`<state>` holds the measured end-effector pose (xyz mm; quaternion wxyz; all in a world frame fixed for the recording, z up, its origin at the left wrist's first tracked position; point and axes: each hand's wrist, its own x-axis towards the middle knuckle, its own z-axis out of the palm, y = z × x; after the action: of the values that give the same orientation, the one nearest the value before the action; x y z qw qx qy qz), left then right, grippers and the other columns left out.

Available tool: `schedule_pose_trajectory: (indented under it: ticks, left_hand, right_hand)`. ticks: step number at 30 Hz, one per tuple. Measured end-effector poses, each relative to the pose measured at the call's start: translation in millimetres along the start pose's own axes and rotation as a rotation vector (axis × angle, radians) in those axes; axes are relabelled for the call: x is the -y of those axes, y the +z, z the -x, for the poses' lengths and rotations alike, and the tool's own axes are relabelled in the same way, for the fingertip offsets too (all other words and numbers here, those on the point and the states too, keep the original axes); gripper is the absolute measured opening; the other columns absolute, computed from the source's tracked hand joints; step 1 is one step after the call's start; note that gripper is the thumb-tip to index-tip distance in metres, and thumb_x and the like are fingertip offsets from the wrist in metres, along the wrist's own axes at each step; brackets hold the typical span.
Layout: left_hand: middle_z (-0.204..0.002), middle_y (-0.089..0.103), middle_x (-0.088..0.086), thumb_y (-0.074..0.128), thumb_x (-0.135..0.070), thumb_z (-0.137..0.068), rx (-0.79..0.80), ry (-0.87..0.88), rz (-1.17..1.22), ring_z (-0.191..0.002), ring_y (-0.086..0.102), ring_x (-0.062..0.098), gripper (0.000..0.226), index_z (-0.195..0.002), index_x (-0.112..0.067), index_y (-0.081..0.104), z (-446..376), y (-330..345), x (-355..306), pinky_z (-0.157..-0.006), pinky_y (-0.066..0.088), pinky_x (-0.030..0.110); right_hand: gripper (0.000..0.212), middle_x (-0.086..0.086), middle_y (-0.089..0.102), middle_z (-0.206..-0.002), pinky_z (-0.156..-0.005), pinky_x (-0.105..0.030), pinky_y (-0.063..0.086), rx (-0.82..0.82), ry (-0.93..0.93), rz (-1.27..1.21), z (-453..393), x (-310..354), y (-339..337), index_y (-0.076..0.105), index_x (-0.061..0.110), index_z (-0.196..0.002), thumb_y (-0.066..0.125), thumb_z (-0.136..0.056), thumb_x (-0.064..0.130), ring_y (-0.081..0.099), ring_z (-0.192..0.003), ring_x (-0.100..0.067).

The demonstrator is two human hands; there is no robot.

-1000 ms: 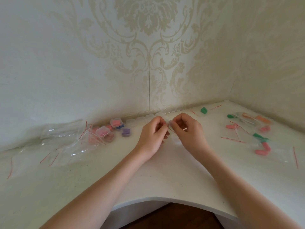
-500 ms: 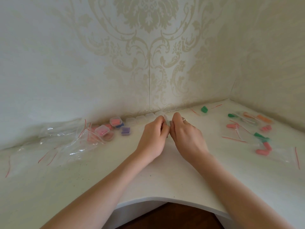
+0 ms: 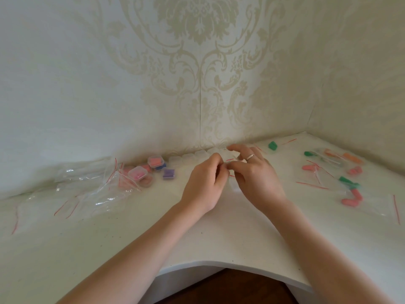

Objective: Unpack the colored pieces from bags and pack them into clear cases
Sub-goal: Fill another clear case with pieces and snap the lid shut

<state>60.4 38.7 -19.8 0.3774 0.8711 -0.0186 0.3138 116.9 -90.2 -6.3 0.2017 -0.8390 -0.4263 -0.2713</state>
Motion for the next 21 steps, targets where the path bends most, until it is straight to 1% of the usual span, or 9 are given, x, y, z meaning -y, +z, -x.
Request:
schedule_pose_trajectory:
  ticks: [3,5,6,7,9,11,15,17,21]
  left_hand:
    - [-0.059,0.037,-0.011,0.045,-0.019,-0.093,0.018,0.219,-0.07,-0.053,0.037,0.011,0.019,-0.078,-0.022,0.034,3,1,-5,-0.05,0.025,0.024]
    - [-0.062,0.042,-0.005,0.039,-0.025,-0.092,0.055,0.295,-0.108,-0.056,0.037,0.013,0.016,-0.078,-0.016,0.037,4,3,-5,-0.051,0.031,0.03]
    - [-0.063,0.045,-0.002,0.038,-0.027,-0.092,0.064,0.292,-0.103,-0.056,0.039,0.013,0.02,-0.079,-0.012,0.041,4,4,-4,-0.051,0.034,0.032]
    - [-0.062,0.047,0.0,0.038,-0.028,-0.093,0.065,0.267,-0.06,-0.055,0.041,0.013,0.025,-0.08,-0.009,0.045,4,5,-3,-0.051,0.035,0.031]
    - [-0.06,0.049,0.003,0.042,-0.031,-0.094,0.004,0.148,0.109,-0.052,0.042,0.012,0.028,-0.08,-0.008,0.049,4,4,-5,-0.051,0.034,0.027]
    - [-0.068,0.054,0.008,0.047,-0.027,-0.095,-0.122,-0.057,0.262,-0.055,0.048,0.012,0.021,-0.083,-0.01,0.05,-2,2,-4,-0.05,0.04,0.028]
    - [-0.104,0.059,0.01,0.053,-0.019,-0.096,-0.175,-0.436,0.605,-0.075,0.065,0.016,0.013,-0.106,-0.01,0.054,-15,-1,5,-0.056,0.054,0.025]
    - [-0.098,0.067,0.01,0.055,-0.013,-0.094,-0.13,-0.493,0.783,-0.078,0.068,0.018,0.007,-0.098,-0.008,0.06,-17,-2,4,-0.064,0.056,0.026]
    - [-0.076,0.066,0.008,0.067,-0.002,-0.084,-0.135,-0.497,0.824,-0.067,0.067,0.013,0.01,-0.076,-0.008,0.064,-16,-5,1,-0.068,0.056,0.021]
  right_hand:
    - [0.039,-0.008,0.056,-0.133,-0.073,-0.04,0.05,0.03,0.108,0.046,0,2,1,0.07,0.012,-0.104,0.036,-0.086,0.016,0.058,-0.108,-0.034]
    - [0.042,-0.003,0.045,-0.145,-0.089,-0.039,0.047,0.131,0.214,-0.018,1,-1,4,0.054,0.016,-0.133,0.042,-0.093,0.013,0.048,-0.125,-0.028]
    - [0.045,-0.003,0.045,-0.145,-0.093,-0.036,0.046,0.145,0.262,-0.095,1,-2,4,0.048,0.018,-0.139,0.045,-0.094,0.012,0.047,-0.126,-0.025]
    - [0.044,-0.002,0.049,-0.141,-0.093,-0.031,0.047,0.123,0.304,-0.198,1,-2,4,0.047,0.019,-0.139,0.048,-0.095,0.013,0.05,-0.123,-0.022]
    - [0.038,0.006,0.059,-0.127,-0.083,-0.007,0.044,0.007,0.429,-0.467,-2,0,1,0.055,0.019,-0.132,0.056,-0.094,0.017,0.059,-0.107,-0.008]
    - [0.038,0.02,0.062,-0.111,-0.076,0.001,0.04,-0.057,0.531,-0.715,-5,2,-4,0.059,0.026,-0.127,0.063,-0.09,0.02,0.059,-0.092,0.007]
    - [0.04,0.024,0.064,-0.108,-0.09,-0.01,0.044,-0.032,0.51,-0.887,-5,0,-8,0.058,0.042,-0.123,0.064,-0.09,0.019,0.061,-0.099,0.006]
    - [0.039,0.023,0.064,-0.114,-0.095,-0.017,0.043,0.008,0.496,-0.911,-5,-2,-5,0.057,0.046,-0.12,0.062,-0.091,0.02,0.06,-0.108,0.0]
    - [0.028,0.021,0.065,-0.112,-0.095,-0.017,0.042,0.064,0.463,-0.895,-3,-1,-1,0.061,0.046,-0.108,0.061,-0.091,0.024,0.058,-0.11,0.0]
